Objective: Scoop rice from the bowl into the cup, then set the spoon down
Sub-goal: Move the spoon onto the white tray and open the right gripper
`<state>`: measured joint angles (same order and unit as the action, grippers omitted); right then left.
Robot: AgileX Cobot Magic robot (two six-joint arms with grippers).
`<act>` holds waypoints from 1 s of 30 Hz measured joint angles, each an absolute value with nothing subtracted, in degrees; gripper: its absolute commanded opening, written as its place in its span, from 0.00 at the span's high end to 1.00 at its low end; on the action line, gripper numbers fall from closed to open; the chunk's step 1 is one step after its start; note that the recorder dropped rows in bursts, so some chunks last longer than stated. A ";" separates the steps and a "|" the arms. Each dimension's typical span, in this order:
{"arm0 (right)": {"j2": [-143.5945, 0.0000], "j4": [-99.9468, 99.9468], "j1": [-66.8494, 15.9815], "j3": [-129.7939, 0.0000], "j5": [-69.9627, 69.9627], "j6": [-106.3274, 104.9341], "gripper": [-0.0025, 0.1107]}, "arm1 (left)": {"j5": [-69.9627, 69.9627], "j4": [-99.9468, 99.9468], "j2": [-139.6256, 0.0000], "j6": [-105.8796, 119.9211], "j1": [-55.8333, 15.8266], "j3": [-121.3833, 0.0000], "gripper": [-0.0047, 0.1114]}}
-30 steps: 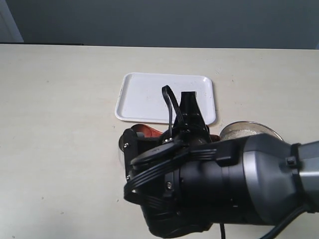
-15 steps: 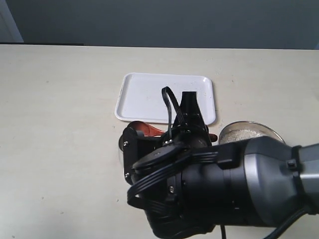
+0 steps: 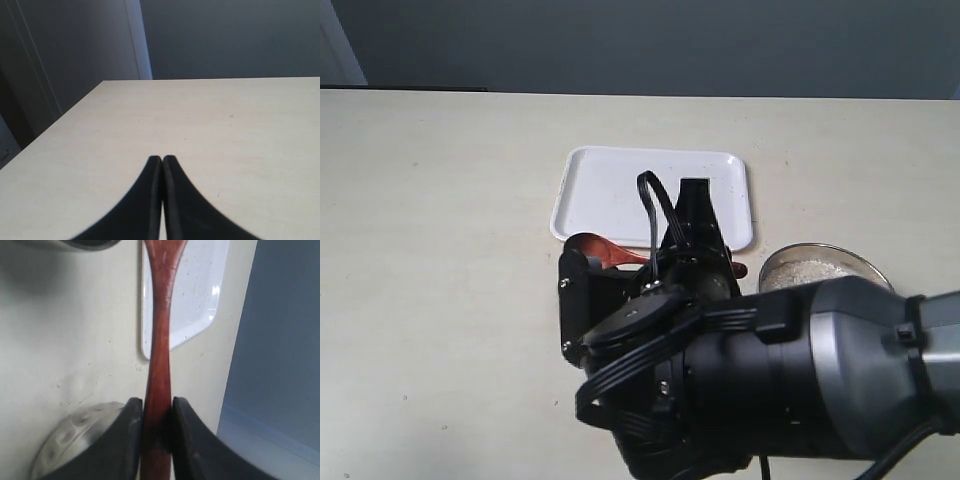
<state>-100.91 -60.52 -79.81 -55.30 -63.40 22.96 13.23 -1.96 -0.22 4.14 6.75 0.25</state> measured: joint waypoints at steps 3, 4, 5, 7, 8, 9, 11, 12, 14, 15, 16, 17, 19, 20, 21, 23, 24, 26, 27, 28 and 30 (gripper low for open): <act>-100.77 -60.52 -79.81 -55.30 -62.42 23.82 0.98 | 13.23 -1.96 -0.22 4.14 6.75 0.25 0.96; -100.49 -60.52 -79.81 -55.30 -61.78 24.46 0.98 | 13.23 -1.96 -0.22 4.14 6.75 0.25 0.96; -100.01 -60.52 -79.81 -55.30 -61.11 25.14 0.98 | 13.23 -1.96 -0.22 4.14 6.75 0.25 0.96; -98.95 -60.52 -79.39 -55.30 -59.73 26.62 0.98 | 13.23 -1.96 -0.22 4.14 6.75 0.25 0.96; -98.35 -60.52 -78.72 -55.30 -58.72 27.22 0.98 | 13.23 -1.96 -0.22 4.14 6.75 0.25 0.96; -97.78 -60.28 -77.95 -55.30 -57.97 27.62 0.98 | 13.23 -1.96 -0.22 4.14 6.75 0.25 0.96; -96.94 -59.69 -75.10 -55.30 -56.33 28.10 0.98 | 13.23 -1.96 -0.22 4.14 6.75 0.25 0.96; -96.80 -59.46 -73.37 -55.30 -55.51 28.34 0.98 | 13.23 -1.96 -0.22 4.14 6.75 0.25 0.96; -96.65 -58.94 -69.61 -55.30 -53.37 28.34 0.98 | 13.23 -1.96 -0.22 4.14 6.75 0.25 0.96; -96.65 -58.84 -67.65 -55.30 -51.79 28.34 0.98 | 13.23 -1.96 -0.22 4.14 6.75 0.25 0.96; -96.65 -58.69 -66.07 -55.30 -50.24 27.98 0.98 | 13.23 -1.96 -0.22 4.14 6.75 0.25 0.96; -96.65 -58.55 -64.13 -55.30 -48.08 27.35 0.98 | 13.23 -1.96 -0.22 4.14 6.75 0.25 0.96; -96.65 -58.55 -60.77 -55.30 -43.75 26.03 0.98 | 13.23 -1.96 -0.22 4.14 6.75 0.25 0.96; -96.65 -58.55 -58.93 -55.30 -41.29 25.50 0.98 | 13.23 -1.96 -0.22 4.14 6.75 0.25 0.96; -96.76 -58.67 -57.08 -55.30 -38.74 25.21 0.98 | 13.23 -1.96 -0.22 4.14 6.75 0.25 0.96; -97.69 -59.05 -53.74 -55.30 -34.34 24.85 0.98 | 13.23 -1.96 -0.22 4.14 6.75 0.25 0.96; -98.36 -59.29 -51.92 -55.30 -32.41 24.73 0.98 | 13.23 -1.96 -0.22 4.14 6.75 0.25 0.96; -99.82 -59.27 -48.56 -55.70 -29.64 24.53 0.98 | 13.23 -1.96 -0.22 4.14 6.75 0.25 0.96; -100.72 -59.27 -47.12 -56.15 -28.84 24.49 0.98 | 13.23 -1.96 -0.22 4.14 6.75 0.25 0.96; -101.43 -59.27 -46.10 -56.62 -28.22 24.49 0.98 | 13.23 -1.96 -0.22 4.14 6.75 0.25 0.96; -103.46 -59.27 -43.56 -58.92 -26.01 24.49 0.98 | 13.23 -1.96 -0.22 4.14 6.75 0.25 0.96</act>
